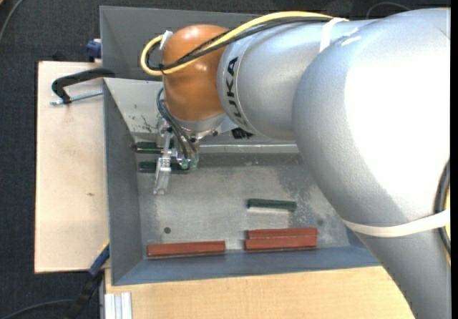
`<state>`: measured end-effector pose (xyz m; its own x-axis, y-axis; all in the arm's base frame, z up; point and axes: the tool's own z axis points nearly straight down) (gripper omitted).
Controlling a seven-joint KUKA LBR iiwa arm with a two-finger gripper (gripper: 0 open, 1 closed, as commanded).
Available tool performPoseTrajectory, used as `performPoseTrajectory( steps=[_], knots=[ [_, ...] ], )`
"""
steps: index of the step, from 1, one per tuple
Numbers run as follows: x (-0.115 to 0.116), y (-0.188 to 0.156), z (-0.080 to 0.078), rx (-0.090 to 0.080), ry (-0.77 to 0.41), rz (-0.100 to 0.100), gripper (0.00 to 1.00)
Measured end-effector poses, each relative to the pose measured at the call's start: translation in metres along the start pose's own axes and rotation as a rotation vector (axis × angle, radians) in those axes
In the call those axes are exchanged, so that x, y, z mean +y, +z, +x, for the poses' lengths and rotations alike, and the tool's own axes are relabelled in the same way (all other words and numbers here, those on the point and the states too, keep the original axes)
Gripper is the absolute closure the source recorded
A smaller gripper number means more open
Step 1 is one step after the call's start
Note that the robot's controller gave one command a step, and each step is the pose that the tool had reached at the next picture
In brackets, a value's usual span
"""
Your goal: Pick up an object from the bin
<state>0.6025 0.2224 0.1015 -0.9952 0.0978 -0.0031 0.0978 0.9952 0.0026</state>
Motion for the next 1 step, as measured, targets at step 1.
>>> performPoseTrajectory(
  steps=[1],
  knots=[
    [-0.0044,0.0301,0.0041,0.001,0.154,0.000,0.00]
  ],
)
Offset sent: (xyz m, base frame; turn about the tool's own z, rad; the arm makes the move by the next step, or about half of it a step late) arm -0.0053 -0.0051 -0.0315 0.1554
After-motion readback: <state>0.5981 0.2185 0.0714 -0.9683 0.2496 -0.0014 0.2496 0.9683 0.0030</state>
